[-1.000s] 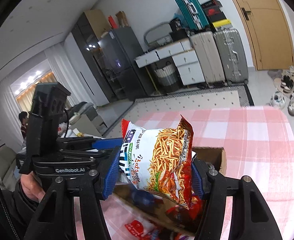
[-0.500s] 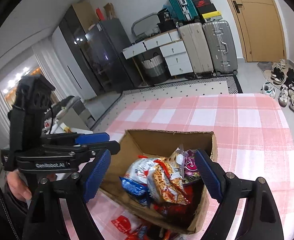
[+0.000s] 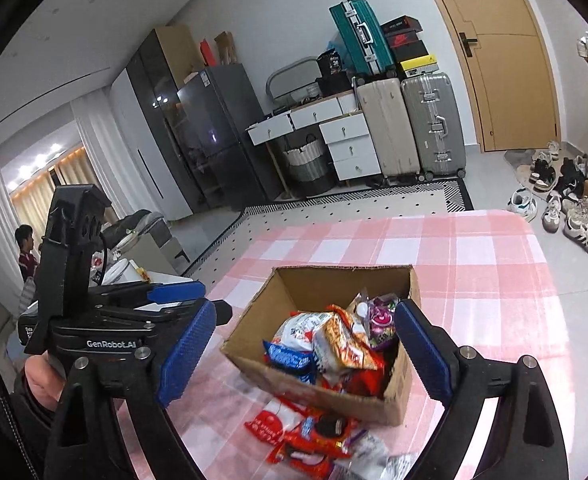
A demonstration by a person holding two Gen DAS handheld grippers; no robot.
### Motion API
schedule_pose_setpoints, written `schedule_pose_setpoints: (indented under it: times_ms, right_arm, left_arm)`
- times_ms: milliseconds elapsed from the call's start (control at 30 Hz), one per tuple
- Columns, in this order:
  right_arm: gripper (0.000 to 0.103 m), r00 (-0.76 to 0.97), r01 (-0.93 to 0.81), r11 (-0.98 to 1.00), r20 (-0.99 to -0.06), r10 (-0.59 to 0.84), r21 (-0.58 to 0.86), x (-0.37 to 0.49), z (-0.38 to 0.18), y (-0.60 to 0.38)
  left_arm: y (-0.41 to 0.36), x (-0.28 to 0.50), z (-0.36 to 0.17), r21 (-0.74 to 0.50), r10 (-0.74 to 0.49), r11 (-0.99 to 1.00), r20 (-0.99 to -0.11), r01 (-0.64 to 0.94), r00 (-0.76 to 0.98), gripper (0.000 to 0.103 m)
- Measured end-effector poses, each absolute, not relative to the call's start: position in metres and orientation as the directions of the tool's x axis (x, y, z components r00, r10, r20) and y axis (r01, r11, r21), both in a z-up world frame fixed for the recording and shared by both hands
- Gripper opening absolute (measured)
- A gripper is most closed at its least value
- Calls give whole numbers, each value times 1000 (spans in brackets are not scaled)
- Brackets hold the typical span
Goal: Organize snacks
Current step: 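Withdraw both grippers from the box toward the remaining snacks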
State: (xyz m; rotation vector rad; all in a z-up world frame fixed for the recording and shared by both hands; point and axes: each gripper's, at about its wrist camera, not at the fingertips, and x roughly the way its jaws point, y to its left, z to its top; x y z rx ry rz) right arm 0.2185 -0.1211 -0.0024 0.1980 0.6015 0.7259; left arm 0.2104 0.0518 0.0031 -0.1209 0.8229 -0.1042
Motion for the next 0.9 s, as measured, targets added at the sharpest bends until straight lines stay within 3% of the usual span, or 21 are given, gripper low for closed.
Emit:
schedule_pose_setpoints:
  times_ms: [100, 667, 900]
  right_arm:
    - [95, 603, -559, 742, -432, 671, 370, 201, 0, -131]
    - [100, 638, -521, 774, -438, 633, 361, 124, -27, -171]
    - [100, 622, -485, 788, -484, 616, 379, 115, -61, -178]
  left_arm:
    - [49, 193, 6, -144, -133, 989, -717, 40, 684, 81]
    - [39, 112, -17, -181, -132, 984, -686, 9, 715, 84]
    - [33, 101, -39, -172, -116, 985, -681, -4, 723, 102]
